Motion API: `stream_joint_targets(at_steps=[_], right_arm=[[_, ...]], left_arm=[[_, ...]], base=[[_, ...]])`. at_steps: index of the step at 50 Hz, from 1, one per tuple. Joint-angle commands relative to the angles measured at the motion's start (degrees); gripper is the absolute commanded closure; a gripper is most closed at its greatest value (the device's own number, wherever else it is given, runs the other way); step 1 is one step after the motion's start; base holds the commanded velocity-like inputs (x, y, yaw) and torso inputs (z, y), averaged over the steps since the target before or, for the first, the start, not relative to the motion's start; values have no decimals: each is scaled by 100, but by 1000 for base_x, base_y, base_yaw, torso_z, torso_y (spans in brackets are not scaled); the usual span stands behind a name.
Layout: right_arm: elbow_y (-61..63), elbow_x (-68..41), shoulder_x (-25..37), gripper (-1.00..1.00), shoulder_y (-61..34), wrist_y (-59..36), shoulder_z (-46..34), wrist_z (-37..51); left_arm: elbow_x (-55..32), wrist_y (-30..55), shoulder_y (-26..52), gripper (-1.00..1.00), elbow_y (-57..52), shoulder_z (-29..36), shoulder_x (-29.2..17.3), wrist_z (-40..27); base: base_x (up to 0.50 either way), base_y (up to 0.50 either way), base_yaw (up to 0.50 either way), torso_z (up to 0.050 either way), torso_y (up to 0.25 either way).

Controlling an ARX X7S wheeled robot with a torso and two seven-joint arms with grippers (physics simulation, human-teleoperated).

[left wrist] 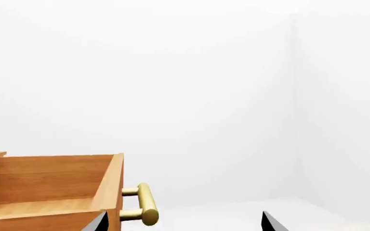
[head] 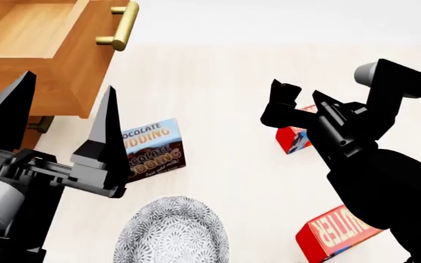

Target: Put the butter at the front in the top drawer of the cabinet and close it.

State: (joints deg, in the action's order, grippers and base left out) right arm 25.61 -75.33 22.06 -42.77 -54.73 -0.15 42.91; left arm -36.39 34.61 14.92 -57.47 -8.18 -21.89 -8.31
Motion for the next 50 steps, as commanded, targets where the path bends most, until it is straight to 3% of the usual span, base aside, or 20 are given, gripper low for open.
stream_joint_targets(at_steps=[1,12,34,50], right_arm=[[27,-34,27,-100,1,16,-9,34],[33,-298,32,-100,-247,-140,-19,458],[-831,-1131,-277,-100,-1162,-347,211,3517],[-1270,-969,-433,-100,-1296,177,560,3751]], left_arm=[[-47,-90,-53,-100,-24,30,-96,-65],[-199,-234,-164,-100,61,-64,-122,-95],[-192,-393,-174,-100,265,-20,-157,-128],[-92,-562,-246,-100,369,31,-180,-94]], base=[[0,0,0,0,-174],[0,0,0,0,-32],[0,0,0,0,0],[0,0,0,0,0]])
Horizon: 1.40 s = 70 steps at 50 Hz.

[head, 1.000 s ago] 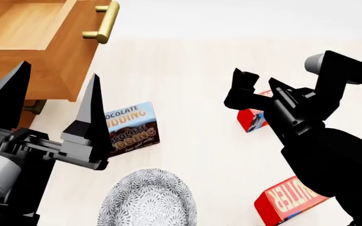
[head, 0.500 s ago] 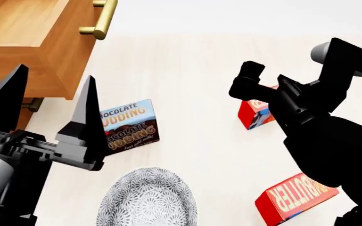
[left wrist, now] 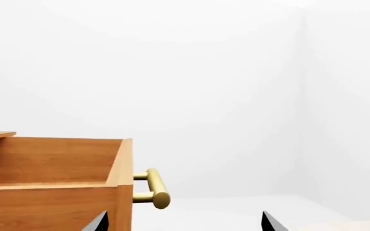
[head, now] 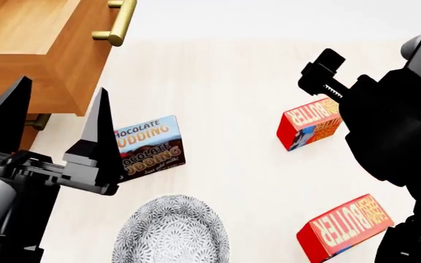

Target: Put the butter at the front in the top drawer of the cabinet and close it.

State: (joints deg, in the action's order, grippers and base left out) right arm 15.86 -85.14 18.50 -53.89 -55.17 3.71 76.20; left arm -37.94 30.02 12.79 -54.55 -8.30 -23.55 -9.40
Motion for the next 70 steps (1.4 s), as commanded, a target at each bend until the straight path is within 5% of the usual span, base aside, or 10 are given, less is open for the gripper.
stream_joint_targets(at_steps=[1,70], right_arm=[[-334,27,-86,-100,-195,251,195,476],[-2564,776,-666,-100,-977,870,-203,886]], left_arm=[[56,-99,-26,-100,76,46,-16,8],[107,-510,-214,-100,262,33,-181,-40]], base=[[0,0,0,0,0],[0,0,0,0,0]])
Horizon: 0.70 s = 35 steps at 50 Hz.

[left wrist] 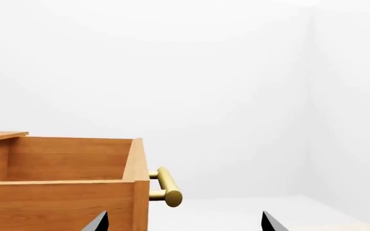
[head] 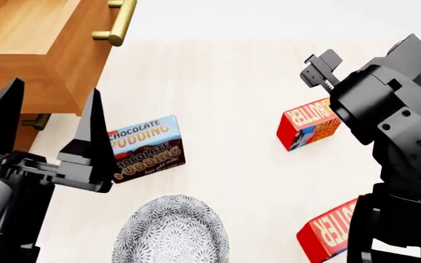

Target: Put the butter at the front in the top drawer of the cabinet and close it.

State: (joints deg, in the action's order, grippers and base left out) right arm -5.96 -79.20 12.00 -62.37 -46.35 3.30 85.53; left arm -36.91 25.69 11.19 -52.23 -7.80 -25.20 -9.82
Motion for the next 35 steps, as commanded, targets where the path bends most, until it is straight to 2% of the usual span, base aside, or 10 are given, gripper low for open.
stream_joint_targets(at_steps=[1,35], right_arm=[[-412,208,-13,-100,-140,-14,-184,-56],[-1931,846,-76,-100,-519,383,-589,-943]], left_arm=[[8,-85,-59,-100,34,-17,-17,4],[114,-232,-56,-100,272,111,-44,34]], base=[[0,0,0,0,0],[0,0,0,0,0]])
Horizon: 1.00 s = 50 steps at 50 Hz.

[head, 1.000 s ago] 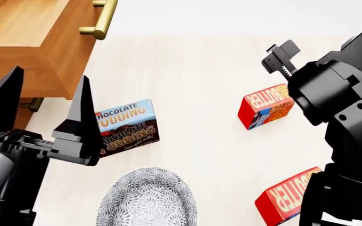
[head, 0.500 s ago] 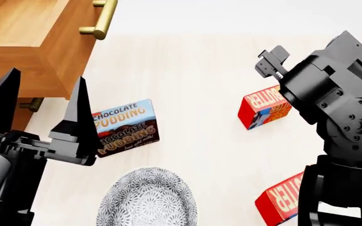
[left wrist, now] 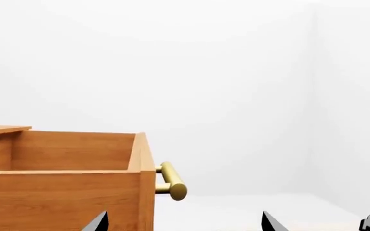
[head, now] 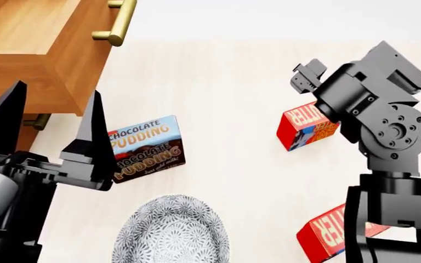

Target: Put the butter at the front in the top drawer of the cabinet and close it.

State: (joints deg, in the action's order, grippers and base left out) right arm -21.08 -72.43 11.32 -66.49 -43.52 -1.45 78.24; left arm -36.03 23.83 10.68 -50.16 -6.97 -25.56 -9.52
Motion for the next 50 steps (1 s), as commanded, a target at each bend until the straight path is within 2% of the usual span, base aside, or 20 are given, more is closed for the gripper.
stream_joint_targets(at_steps=[1,50], right_arm=[[-466,197,-8,-100,-117,112,-135,-235],[-1624,471,-202,-100,-385,492,-385,-797]], left_arm=[[26,-52,-2,-100,68,31,-7,4],[11,-265,-45,-100,310,54,-62,48]], base=[[0,0,0,0,0],[0,0,0,0,0]])
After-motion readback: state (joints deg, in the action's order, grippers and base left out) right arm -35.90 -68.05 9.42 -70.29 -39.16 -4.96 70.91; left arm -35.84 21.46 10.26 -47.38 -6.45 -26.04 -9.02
